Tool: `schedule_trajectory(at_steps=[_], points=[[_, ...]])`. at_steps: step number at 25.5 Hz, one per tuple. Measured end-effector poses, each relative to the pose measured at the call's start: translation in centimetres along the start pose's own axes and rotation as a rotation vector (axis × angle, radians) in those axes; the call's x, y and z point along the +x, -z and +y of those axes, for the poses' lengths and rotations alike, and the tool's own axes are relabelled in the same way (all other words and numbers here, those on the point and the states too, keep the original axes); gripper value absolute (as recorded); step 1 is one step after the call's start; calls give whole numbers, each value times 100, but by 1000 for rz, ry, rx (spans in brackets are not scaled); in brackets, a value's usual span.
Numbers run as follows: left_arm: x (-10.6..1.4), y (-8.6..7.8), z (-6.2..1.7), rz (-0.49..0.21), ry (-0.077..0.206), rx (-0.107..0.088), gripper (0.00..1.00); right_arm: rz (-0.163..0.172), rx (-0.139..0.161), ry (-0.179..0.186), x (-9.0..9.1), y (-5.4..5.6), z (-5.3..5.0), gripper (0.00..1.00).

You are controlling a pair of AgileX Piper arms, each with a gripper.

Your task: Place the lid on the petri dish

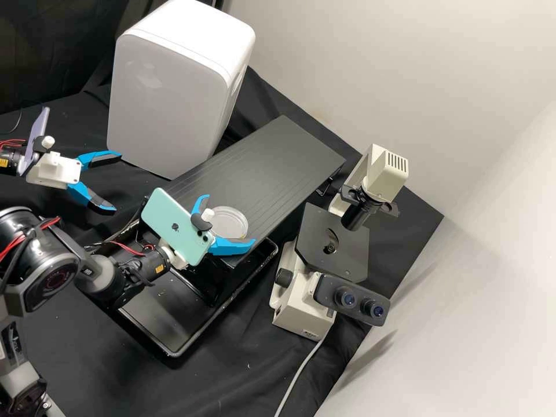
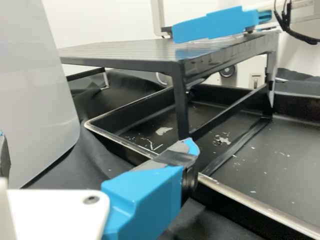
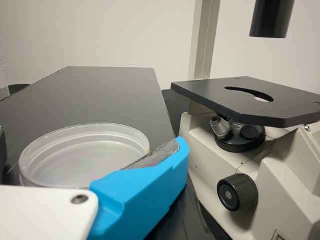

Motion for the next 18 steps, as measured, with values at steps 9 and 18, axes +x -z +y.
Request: schedule_trajectory(at_steps=[9, 18], points=[[-172, -75, 62, 54, -17, 44, 100, 6, -41, -72, -370, 31, -27, 100], [-179, -67, 102, 97, -38, 27, 100, 37, 33, -85, -737, 48, 4, 100]])
